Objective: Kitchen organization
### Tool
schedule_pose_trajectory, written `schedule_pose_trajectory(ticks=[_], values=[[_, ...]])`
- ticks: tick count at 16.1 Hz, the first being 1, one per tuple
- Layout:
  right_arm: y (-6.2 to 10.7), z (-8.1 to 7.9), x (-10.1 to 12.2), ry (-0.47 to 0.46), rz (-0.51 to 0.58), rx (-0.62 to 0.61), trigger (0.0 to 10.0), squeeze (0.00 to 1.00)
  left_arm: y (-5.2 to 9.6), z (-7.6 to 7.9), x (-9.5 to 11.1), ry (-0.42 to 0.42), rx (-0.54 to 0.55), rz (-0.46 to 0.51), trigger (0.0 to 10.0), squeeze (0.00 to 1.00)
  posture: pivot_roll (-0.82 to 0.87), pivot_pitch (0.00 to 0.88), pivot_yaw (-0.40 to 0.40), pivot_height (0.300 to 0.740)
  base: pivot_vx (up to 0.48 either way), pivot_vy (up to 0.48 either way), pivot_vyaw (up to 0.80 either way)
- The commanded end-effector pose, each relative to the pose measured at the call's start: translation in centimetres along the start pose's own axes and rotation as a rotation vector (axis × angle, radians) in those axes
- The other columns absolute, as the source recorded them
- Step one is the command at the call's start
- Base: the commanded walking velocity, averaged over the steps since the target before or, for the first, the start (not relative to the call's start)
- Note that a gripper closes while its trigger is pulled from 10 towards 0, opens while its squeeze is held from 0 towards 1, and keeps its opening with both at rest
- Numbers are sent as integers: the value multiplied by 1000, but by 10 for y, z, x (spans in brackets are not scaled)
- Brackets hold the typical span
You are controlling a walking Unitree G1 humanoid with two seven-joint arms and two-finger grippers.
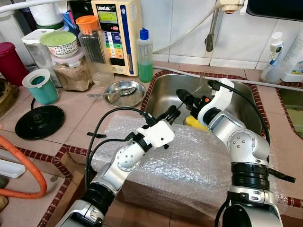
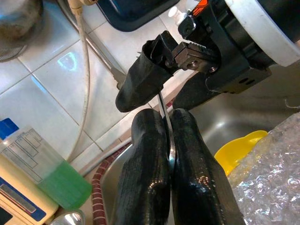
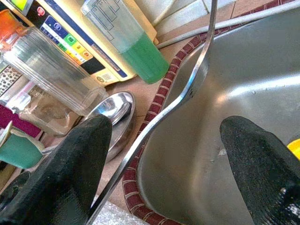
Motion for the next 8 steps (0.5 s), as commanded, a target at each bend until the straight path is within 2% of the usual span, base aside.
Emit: schedule_pose_trajectory(ticks=[1, 2, 3, 8], values=[[-3, 6, 7, -36, 16, -74, 0, 0, -5, -7, 6, -31, 19, 32, 0, 0, -75, 0, 44, 740, 0, 0, 0], [-5, 7, 8, -46, 17, -87, 0, 0, -5, -6, 6, -34, 17, 35, 157, 0, -76, 0, 44, 740, 0, 0, 0], [-6, 6, 9, -63, 17, -92, 0, 0, -5, -5, 7, -38, 13, 38, 2314, 0, -77, 0, 43, 740, 0, 0, 0], [-9, 4, 10, -115, 13, -107, 0, 0, -6, -2, 7, -47, -1, 43, 2706, 0, -79, 0, 44, 740, 0, 0, 0]])
Point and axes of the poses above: a point about 5 cm out from each wrist's last joint towards the gripper, its own y axis pointing back from the gripper into the wrist, its own x axis along the axis of the wrist's last joint, z = x × y, the point moved 4 cm from there along -y, pointing out of the wrist towards the gripper, and after that the axes turned 14 degrees about -y, right-handed, at the moved point
